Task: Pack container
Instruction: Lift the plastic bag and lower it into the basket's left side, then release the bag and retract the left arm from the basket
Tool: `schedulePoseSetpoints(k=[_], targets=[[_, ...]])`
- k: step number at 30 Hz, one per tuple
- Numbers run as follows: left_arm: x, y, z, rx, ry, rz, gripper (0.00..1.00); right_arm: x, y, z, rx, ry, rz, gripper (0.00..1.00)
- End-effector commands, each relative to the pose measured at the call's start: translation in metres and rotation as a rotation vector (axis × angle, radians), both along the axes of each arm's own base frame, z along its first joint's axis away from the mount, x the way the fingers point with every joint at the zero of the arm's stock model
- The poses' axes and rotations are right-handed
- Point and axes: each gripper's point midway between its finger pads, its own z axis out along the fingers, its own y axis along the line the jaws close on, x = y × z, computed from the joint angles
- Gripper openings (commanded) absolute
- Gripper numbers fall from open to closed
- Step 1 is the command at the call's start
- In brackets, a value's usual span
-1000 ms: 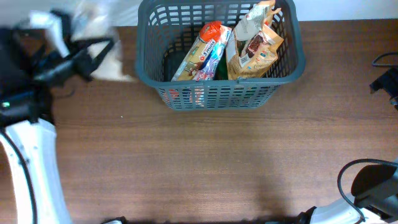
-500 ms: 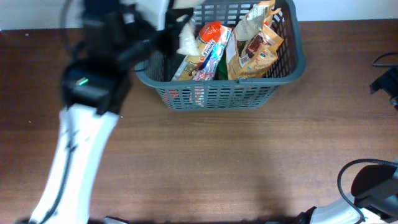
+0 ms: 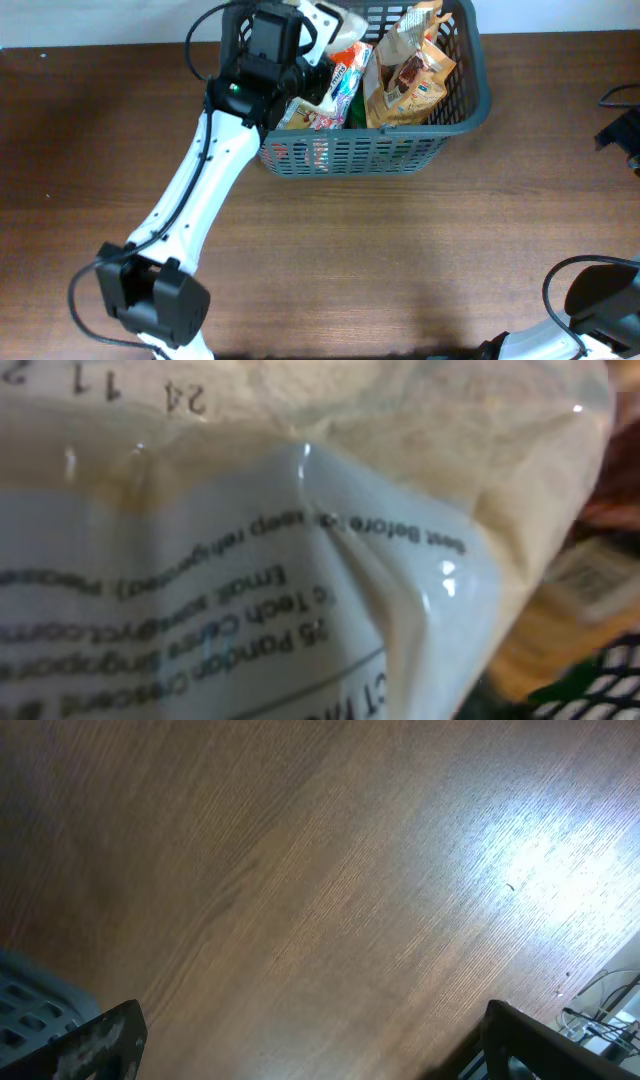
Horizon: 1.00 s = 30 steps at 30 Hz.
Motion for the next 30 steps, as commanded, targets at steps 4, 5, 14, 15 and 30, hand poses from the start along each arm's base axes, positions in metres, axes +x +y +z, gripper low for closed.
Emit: schedulePoseSetpoints(k=[4,5,14,15,30], targets=[[0.014,0.045,-0.029,0.074,0.067,0.098,0.36,-0.003,-0.001,0.004,-0.008,-0.012,-0.014,0.99],[0.015,0.052,-0.030,0.075,0.074,0.111,0.36,-0.003,-0.001,0.004,-0.008,-0.012,-0.014,0.99],[0.016,0.069,-0.005,0.060,0.035,0.144,0.99,-0.003,-0.001,0.004,-0.008,-0.012,-0.014,0.99],[0.015,0.070,0.009,0.050,0.007,0.144,0.99,-0.003,-0.001,0.004,-0.008,-0.012,-0.014,0.99],[-0.153,0.146,0.239,0.011,-0.434,0.271,0.99,-0.003,-0.001,0.004,-0.008,-0.012,-0.014,0.99]])
